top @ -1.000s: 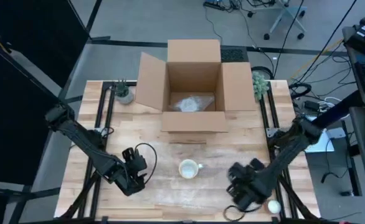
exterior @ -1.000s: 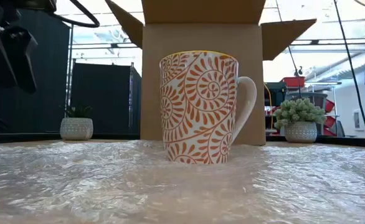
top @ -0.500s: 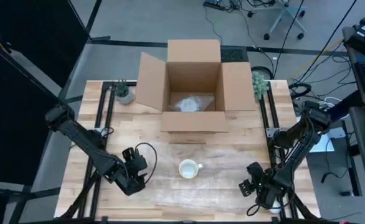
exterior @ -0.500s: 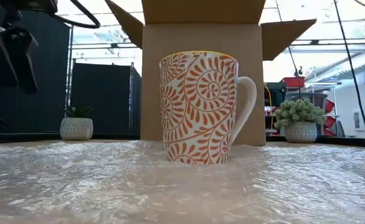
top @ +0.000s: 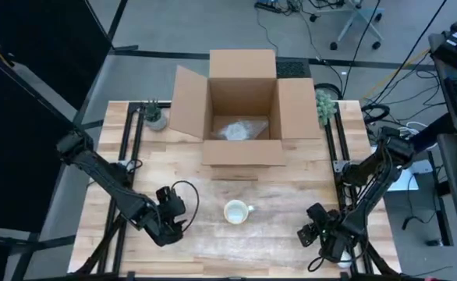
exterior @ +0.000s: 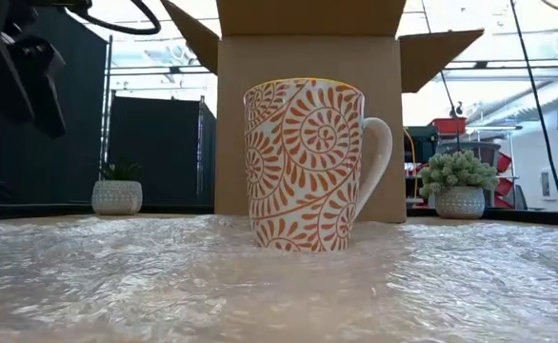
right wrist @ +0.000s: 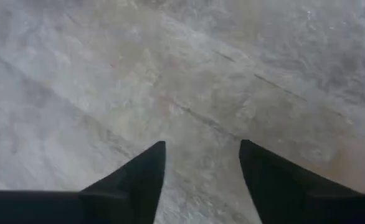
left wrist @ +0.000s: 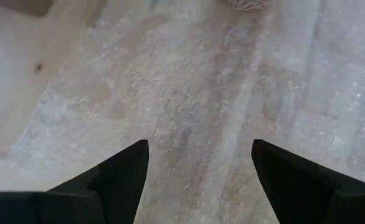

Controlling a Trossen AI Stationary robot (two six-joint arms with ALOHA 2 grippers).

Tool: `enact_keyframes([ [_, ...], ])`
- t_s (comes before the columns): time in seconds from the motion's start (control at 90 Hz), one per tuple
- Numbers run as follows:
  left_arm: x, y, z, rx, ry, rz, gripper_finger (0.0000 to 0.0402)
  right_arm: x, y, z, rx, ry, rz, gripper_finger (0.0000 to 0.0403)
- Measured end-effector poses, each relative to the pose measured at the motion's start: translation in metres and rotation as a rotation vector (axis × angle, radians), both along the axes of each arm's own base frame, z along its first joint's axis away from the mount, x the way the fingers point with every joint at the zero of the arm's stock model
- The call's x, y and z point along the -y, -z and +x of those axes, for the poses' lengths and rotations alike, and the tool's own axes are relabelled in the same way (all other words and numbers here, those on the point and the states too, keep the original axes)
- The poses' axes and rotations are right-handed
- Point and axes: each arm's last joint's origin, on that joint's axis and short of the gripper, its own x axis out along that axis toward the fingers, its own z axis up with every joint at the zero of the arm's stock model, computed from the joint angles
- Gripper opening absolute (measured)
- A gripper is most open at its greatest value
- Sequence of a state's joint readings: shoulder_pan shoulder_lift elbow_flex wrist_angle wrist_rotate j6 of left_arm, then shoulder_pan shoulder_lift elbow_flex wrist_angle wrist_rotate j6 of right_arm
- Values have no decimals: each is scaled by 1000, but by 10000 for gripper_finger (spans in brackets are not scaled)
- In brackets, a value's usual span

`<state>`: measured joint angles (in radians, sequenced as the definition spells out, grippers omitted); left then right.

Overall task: Wrap mug
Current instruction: Wrap the orange mug with the bubble wrap

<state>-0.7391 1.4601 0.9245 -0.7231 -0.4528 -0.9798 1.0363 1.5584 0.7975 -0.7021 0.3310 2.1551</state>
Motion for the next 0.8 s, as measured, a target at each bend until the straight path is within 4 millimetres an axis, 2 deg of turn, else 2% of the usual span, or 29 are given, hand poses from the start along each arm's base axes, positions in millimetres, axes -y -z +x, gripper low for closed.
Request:
enact_keyframes([
  [0.122,0,0,0,1,-1,0,273,-2,8,0,-71,-6,7,123],
  [0.244,0,0,0,1,-1,0,273,-5,7,-1,-123,-15,68,117],
  [0.378,0,0,0,1,-1,1,273,-7,-6,-2,-159,-27,134,139],
  [0.544,0,0,0,2,-4,-2,273,-6,-22,-4,-194,-34,131,181],
  [0.8,0,0,0,5,-6,-5,273,-5,-13,-6,-252,1,92,214],
])
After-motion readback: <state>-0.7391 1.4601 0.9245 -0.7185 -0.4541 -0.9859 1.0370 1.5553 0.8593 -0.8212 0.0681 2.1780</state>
